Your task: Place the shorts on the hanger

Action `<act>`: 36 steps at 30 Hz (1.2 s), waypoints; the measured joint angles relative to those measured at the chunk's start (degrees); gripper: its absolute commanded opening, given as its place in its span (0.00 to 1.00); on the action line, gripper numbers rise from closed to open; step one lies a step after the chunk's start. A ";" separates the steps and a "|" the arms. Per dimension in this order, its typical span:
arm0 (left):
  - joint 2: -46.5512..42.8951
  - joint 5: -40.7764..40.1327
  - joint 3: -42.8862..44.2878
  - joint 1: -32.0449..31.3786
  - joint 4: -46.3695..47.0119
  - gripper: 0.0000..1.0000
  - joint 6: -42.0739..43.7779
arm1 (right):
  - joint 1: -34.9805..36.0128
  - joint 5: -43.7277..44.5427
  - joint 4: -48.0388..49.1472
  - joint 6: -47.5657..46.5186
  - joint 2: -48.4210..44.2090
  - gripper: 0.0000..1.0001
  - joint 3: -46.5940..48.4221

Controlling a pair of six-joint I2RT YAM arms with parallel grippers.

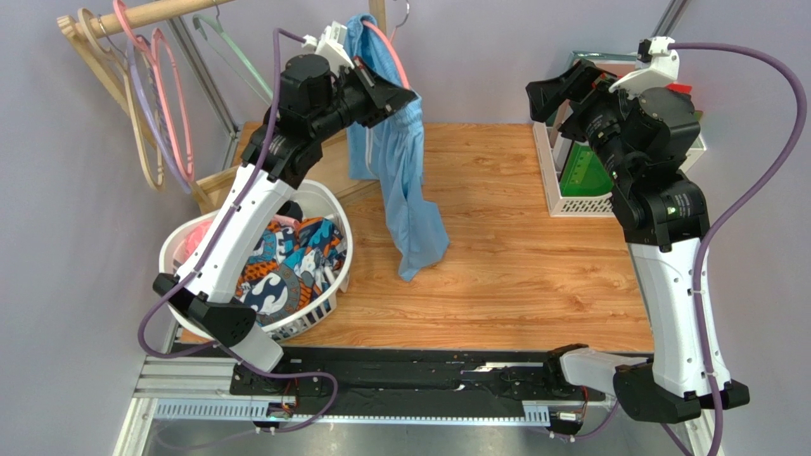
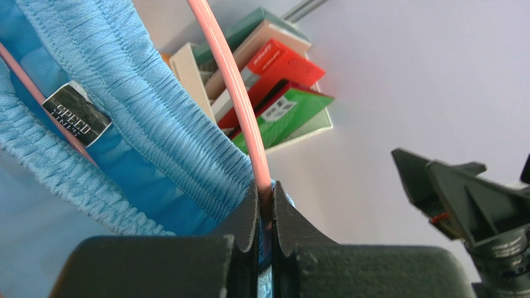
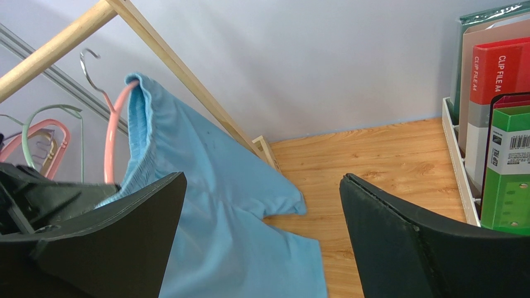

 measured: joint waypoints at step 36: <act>17.42 -4.66 15.63 11.80 16.94 0.00 -2.12 | -0.70 -1.53 -0.79 -1.05 -2.97 1.00 -5.92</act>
